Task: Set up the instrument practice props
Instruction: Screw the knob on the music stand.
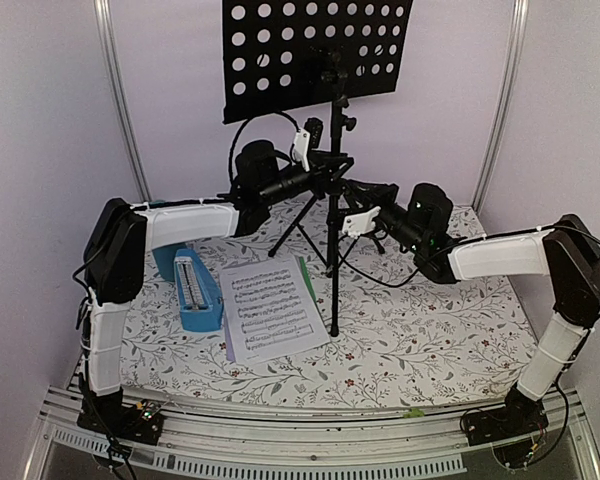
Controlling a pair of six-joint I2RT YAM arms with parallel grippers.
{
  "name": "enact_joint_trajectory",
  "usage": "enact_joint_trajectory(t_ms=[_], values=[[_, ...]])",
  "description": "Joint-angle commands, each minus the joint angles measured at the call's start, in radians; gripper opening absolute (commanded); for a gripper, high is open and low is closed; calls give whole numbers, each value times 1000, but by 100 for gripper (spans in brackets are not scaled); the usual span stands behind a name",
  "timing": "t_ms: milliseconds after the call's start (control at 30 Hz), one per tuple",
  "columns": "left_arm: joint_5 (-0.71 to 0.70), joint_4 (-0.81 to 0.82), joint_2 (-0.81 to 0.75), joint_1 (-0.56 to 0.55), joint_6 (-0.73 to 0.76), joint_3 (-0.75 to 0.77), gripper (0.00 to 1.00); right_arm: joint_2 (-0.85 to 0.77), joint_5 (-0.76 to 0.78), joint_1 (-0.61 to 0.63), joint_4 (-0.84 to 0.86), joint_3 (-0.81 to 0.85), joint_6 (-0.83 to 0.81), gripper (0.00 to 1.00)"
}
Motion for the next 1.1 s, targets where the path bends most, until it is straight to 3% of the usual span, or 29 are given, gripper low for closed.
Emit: enact_joint_trajectory(t_ms=[0,567,1067], values=[[57,-107,28,-6,19,21,0,-42,-45,21,-228,71,118,0],[65,-112,34,-9,24,20,0,-73,-128,21,-603,236,410,0],[66,-99,40,-18,20,11,0,-31,-178,15,-810,399,669,0]])
